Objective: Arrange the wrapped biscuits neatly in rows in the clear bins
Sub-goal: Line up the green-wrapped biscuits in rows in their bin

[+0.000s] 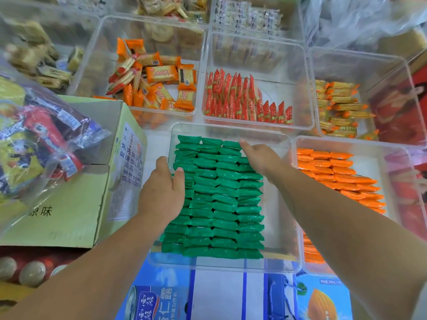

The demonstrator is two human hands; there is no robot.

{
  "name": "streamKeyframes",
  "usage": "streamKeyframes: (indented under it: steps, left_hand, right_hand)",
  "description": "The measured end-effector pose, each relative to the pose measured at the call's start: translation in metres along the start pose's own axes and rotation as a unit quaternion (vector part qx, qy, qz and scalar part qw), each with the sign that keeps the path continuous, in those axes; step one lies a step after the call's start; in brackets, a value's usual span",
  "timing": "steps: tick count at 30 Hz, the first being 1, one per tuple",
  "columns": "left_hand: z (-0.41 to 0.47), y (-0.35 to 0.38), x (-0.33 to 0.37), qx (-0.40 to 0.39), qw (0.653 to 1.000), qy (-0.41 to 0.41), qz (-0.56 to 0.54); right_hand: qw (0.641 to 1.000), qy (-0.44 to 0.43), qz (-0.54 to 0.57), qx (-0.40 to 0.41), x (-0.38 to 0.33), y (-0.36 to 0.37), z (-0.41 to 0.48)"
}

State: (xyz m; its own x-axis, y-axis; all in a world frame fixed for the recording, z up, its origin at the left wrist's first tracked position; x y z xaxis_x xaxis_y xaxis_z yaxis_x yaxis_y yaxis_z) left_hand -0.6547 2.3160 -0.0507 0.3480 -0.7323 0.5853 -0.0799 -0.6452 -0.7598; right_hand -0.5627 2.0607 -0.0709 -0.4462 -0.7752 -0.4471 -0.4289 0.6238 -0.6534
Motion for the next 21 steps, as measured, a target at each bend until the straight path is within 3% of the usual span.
streamKeyframes:
  steps: [4, 10, 14, 21]
  left_hand:
    - [0.000, -0.001, 0.001, -0.001, 1.000, 0.004, 0.007]
    - [-0.001, -0.001, 0.004, -0.009, 1.000, 0.017, 0.006]
    - [-0.001, -0.001, 0.005, -0.011, 1.000, 0.020, 0.003]
    - [-0.001, 0.001, 0.007, -0.010, 1.000, 0.023, 0.015]
  right_hand:
    - [0.999, -0.040, -0.029, -0.022, -0.017, 0.001, 0.004]
    - [0.985, 0.038, 0.124, -0.113, -0.025, 0.005, 0.012]
    - [0.965, 0.013, 0.163, -0.205, -0.026, 0.011, 0.015]
    - [0.985, -0.021, 0.089, -0.145, -0.027, 0.008, 0.015]
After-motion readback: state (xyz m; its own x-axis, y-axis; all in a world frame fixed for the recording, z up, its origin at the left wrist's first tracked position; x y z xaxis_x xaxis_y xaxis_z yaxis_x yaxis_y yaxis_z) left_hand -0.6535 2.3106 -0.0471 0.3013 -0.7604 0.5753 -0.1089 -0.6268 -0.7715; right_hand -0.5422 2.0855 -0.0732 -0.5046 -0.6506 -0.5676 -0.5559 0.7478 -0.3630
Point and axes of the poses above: each hand's wrist, its own z-axis towards the middle knuckle, its own y-axis out of the palm, x = y × z, the point moved 5 cm from there along z, towards the middle knuckle, and after that the axes turned 1 degree about -y, right-handed, at the moved point
